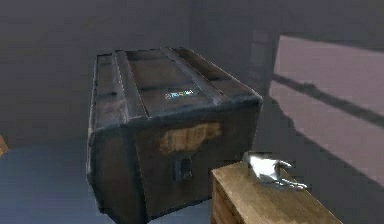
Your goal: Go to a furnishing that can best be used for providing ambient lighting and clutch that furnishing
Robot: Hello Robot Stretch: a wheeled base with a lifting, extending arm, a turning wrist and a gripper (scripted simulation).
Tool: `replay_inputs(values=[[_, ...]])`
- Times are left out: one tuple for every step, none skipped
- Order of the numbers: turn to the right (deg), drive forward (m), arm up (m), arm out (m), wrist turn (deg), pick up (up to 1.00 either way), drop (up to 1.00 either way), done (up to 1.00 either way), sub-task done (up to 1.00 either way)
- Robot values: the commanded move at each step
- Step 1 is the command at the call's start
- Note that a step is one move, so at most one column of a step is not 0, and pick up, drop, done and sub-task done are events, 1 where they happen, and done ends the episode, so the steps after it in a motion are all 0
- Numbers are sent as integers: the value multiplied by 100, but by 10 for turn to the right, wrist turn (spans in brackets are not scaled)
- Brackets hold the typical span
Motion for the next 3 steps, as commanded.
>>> replay_inputs(values=[[0,0,0,0,450,0,0,0,0],[0,0,0,0,180,0,0,0,0],[0,0,-30,0,0,0,0,0,0]])
